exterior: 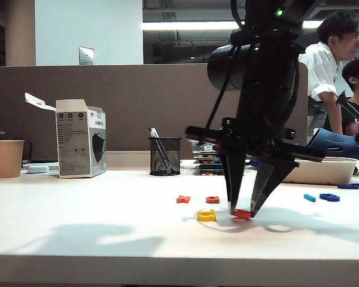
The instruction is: Select the appropriate letters from the row of letter magnets placed on the table to arrange into the word "dog".
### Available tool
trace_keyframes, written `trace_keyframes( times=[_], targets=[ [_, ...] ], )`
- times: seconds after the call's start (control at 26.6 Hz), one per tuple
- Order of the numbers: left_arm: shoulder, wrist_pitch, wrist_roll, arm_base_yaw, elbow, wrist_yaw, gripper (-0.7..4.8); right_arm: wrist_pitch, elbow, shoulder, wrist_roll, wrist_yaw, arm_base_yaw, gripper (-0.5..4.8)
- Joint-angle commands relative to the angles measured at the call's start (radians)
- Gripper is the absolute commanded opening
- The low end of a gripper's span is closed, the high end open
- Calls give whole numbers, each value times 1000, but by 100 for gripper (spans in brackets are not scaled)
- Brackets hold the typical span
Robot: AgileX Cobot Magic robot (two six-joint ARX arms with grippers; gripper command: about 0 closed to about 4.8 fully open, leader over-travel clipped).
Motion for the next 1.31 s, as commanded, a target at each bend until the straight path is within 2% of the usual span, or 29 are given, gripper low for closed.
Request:
trace_keyframes(
  times=[0.04, 0.53, 0.56, 0.68, 0.83, 1.01, 1.31],
  targets=[
    [-2, 6, 2, 1, 2, -5, -5, 19, 2, -4, 2, -16, 3, 94],
    [-2, 6, 2, 0, 2, -5, -5, 15, -13, 33, 2, -13, 3, 98],
    [-2, 6, 2, 0, 2, -5, -5, 13, -13, 33, 2, -2, 3, 130],
    [-2, 6, 2, 0, 2, -5, -5, 11, -13, 33, 3, 11, 3, 172],
    [-2, 6, 2, 0, 2, -5, -5, 1, -13, 32, 3, 17, 3, 172],
    [-2, 6, 2, 0, 2, -5, -5, -31, -13, 31, -8, 73, 2, 173],
    [-2, 6, 2, 0, 2, -5, -5, -29, -13, -17, -9, 57, 2, 182]
  ],
)
